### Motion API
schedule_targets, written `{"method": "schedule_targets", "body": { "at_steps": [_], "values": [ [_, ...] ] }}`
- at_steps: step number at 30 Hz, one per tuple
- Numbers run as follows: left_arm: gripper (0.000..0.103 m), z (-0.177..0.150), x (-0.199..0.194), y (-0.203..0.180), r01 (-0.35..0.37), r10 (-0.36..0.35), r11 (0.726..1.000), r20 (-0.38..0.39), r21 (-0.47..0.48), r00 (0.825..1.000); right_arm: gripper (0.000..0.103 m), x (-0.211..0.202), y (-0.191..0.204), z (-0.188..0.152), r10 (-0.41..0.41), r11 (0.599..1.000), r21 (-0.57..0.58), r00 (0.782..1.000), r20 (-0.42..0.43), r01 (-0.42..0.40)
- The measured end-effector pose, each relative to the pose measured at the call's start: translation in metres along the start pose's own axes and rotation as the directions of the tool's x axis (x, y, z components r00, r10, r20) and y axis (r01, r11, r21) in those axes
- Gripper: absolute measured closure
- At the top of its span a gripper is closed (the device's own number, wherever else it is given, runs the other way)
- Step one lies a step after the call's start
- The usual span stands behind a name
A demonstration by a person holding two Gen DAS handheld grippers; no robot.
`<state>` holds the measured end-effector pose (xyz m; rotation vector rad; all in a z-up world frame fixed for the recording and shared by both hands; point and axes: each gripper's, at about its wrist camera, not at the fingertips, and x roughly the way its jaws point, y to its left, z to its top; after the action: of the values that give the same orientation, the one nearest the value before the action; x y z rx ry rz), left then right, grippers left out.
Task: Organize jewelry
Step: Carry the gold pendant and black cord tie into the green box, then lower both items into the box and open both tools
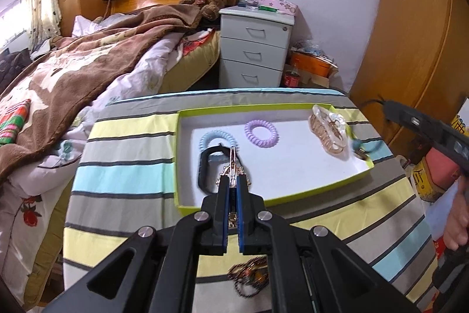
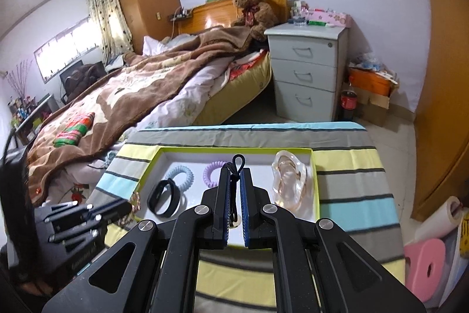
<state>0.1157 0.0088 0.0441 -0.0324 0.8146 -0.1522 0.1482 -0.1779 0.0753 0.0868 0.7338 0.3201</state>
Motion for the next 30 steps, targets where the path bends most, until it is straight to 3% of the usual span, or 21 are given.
{"method": "schedule_targets", "body": {
  "at_steps": [9,18,30],
  "values": [
    [0.099,0.01,0.028,-0.013,0.068,-0.069,0.997,-0.03,-0.019,0.997,0.097,0.052,-0.004,0.012,0.036,0.999,-0.019,0.993,-0.116,-0.038],
    [0.099,0.018,0.055,-0.024,0.085,-0.086,0.996,-0.068,-0.01,0.994,0.097,0.09,-0.008,0.014,0.034,0.997,-0.054,0.976,-0.213,-0.047],
    [0.098,0.022,0.085,-0.034,0.089,-0.089,0.996,-0.124,-0.006,0.988,0.097,0.131,-0.014,0.021,-0.089,0.985,-0.167,0.956,-0.281,0.043]
  ]
}}
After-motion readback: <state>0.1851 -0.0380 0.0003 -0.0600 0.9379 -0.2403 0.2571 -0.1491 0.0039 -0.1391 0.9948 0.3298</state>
